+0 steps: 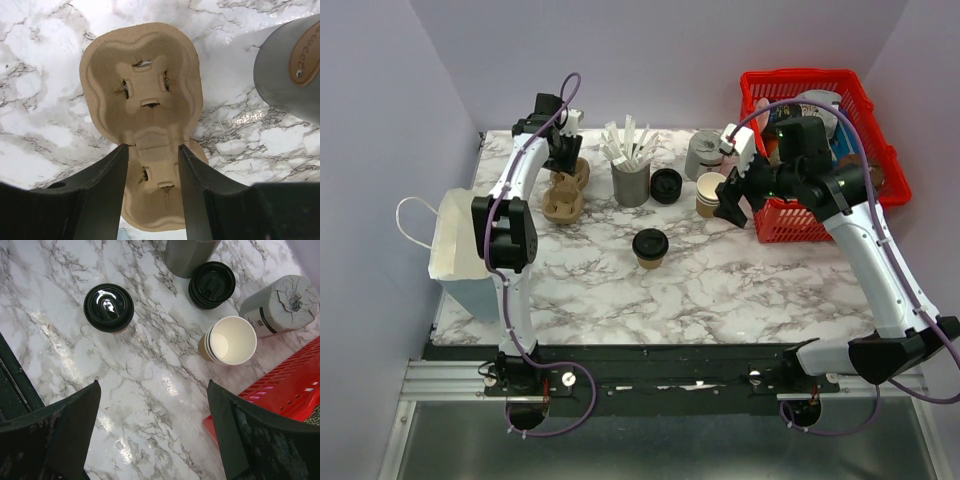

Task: Pack the takeout coffee

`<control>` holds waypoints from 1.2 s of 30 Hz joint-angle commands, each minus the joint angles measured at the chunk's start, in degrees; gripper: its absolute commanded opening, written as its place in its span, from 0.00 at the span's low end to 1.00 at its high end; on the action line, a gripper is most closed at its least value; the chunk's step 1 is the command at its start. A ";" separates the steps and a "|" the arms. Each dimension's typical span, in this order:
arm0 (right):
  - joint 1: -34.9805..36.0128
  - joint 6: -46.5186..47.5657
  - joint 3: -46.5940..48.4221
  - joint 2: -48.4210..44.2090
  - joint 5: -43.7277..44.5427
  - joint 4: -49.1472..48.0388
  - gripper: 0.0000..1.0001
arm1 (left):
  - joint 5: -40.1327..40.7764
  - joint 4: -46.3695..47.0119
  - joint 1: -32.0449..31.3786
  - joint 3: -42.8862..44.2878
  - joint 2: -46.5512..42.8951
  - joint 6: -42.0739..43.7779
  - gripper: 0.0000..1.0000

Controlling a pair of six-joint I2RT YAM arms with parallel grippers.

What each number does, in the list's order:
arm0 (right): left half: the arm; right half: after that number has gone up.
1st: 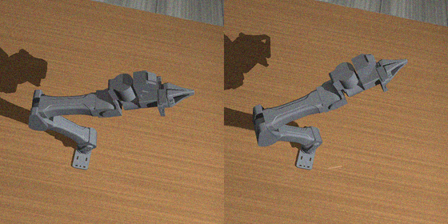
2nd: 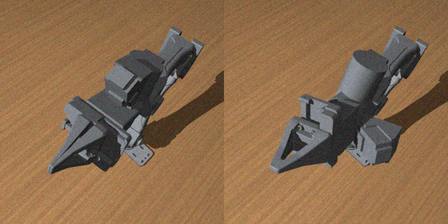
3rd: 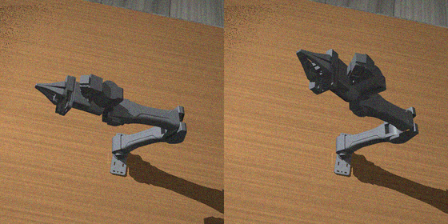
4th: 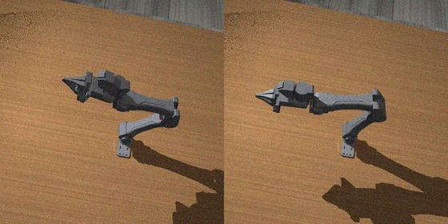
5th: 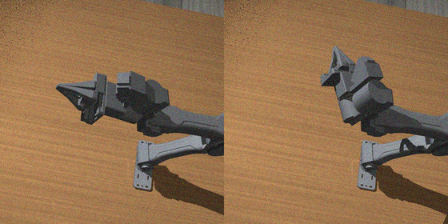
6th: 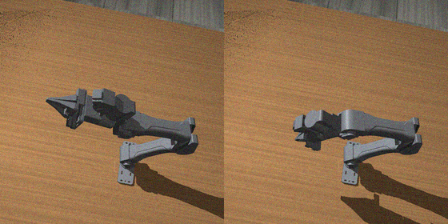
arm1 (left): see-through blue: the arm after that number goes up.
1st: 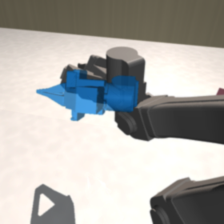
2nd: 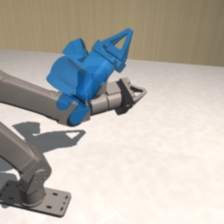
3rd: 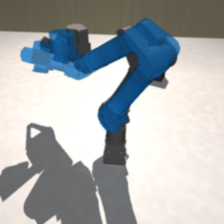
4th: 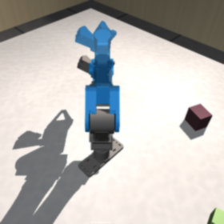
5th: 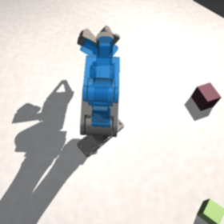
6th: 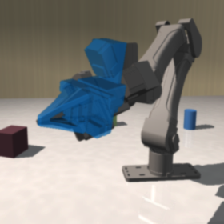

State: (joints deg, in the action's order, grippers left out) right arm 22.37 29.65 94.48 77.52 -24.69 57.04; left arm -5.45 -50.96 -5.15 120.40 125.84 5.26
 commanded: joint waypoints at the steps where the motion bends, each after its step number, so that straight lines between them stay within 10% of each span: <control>1: -0.05 0.76 -0.61 0.18 1.13 1.06 0.95 | 0.27 -1.25 0.23 1.06 2.57 0.81 0.51; 36: -0.13 2.52 -2.02 0.97 1.92 1.32 0.96 | -4.65 -2.30 1.81 -0.16 5.73 0.37 0.50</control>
State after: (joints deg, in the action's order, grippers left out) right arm 22.37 31.42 92.49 77.87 -23.55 57.10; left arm -7.86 -52.07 -3.75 120.40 130.17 5.82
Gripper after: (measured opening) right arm 0.961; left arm 0.504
